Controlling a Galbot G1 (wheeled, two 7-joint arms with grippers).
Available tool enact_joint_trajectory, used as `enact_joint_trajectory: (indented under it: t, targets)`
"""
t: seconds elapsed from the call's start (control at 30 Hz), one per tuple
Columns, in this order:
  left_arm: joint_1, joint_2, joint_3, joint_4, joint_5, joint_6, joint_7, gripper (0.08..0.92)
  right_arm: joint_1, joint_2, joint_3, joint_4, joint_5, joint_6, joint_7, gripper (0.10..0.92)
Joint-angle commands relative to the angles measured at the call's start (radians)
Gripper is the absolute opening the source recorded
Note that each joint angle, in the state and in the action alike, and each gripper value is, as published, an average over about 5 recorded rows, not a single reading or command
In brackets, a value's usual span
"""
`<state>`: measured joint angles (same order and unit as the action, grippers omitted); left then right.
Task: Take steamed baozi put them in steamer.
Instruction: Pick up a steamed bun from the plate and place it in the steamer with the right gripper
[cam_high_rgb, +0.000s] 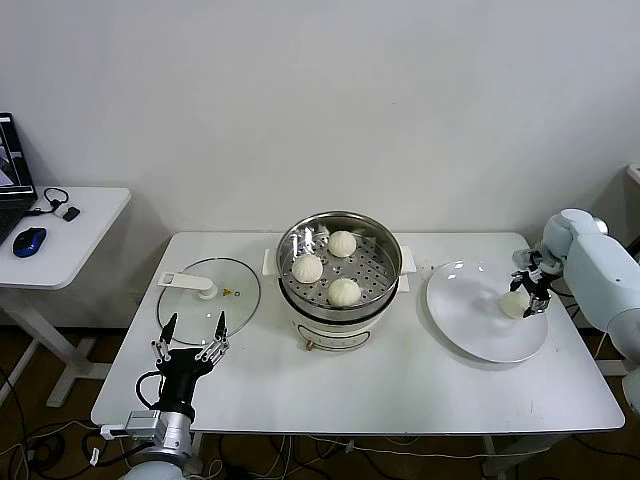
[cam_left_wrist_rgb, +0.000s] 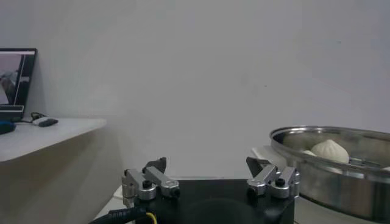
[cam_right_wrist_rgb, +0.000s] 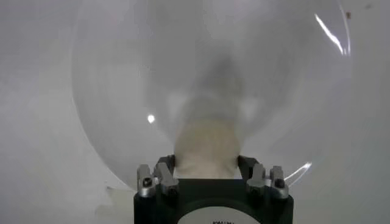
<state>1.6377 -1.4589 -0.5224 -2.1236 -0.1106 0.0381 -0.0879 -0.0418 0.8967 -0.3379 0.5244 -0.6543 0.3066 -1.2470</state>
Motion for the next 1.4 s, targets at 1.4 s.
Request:
enact_joint_trajectory:
  t: [1.4]
  targets:
    - [-0.01,-0.013,0.066,-0.021,0.073,-0.001,-0.019,0.823,0.745,0.176,-1.011,0.464,1.211,-0.492,-0.083,0.645]
